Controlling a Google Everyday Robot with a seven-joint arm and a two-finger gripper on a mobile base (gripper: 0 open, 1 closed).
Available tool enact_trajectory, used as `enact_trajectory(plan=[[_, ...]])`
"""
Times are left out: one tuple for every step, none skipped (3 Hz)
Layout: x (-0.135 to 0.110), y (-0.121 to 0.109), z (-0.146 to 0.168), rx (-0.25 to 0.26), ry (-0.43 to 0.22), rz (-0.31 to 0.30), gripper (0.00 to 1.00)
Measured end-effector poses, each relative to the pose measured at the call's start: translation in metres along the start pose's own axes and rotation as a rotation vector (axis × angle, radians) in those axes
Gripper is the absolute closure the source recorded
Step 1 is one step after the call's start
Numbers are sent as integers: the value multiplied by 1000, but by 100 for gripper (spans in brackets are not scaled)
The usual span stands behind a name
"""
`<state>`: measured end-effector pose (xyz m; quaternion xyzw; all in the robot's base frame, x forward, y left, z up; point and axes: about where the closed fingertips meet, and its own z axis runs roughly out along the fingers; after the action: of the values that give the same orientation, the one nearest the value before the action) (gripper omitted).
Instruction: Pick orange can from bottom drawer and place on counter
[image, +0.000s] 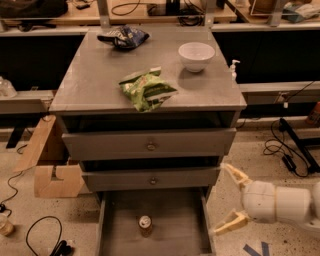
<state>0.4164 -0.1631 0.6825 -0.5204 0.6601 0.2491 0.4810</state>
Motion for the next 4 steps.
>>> enact_trajectory(plan=[[55,35,71,-48,-18,4,0],[107,57,140,-95,-18,6,0],[149,63,204,-147,-1,26,0],[149,63,204,-147,-1,26,0]])
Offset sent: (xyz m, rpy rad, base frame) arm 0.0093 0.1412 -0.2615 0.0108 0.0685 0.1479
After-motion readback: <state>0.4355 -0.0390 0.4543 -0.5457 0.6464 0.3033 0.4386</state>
